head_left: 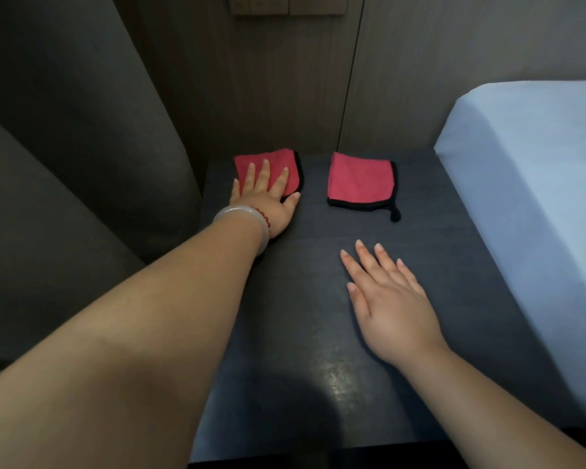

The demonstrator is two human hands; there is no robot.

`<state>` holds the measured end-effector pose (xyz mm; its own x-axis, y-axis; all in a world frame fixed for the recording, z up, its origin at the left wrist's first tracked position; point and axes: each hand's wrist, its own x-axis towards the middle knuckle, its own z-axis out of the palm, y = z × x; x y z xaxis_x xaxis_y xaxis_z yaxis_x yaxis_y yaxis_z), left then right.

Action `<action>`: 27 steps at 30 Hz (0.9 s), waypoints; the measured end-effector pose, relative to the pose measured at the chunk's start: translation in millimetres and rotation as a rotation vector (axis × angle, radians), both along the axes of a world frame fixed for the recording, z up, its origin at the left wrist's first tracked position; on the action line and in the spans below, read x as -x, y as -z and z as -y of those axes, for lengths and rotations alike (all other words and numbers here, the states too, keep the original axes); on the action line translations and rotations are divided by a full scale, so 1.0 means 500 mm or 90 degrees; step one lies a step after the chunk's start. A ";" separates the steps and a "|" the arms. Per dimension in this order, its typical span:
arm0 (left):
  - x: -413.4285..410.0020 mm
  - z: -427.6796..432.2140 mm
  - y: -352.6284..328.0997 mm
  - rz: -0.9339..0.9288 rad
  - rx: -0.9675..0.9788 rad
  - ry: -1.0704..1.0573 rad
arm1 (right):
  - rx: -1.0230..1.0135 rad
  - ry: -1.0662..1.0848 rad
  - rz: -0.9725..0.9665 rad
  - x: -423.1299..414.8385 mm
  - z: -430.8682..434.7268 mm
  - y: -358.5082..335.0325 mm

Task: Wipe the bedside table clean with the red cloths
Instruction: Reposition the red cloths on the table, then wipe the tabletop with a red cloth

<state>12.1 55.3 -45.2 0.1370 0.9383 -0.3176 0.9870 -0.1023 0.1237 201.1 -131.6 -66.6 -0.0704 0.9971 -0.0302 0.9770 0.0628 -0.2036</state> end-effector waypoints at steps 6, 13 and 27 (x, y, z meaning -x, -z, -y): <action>-0.009 0.138 0.021 0.080 -0.112 0.030 | 0.013 -0.004 0.012 0.002 0.000 -0.004; -0.016 0.192 0.028 0.037 -0.107 0.058 | 0.017 -0.015 0.006 0.002 -0.001 0.003; -0.018 0.188 0.032 0.028 -0.130 0.070 | 0.117 0.189 0.001 0.029 -0.294 -0.021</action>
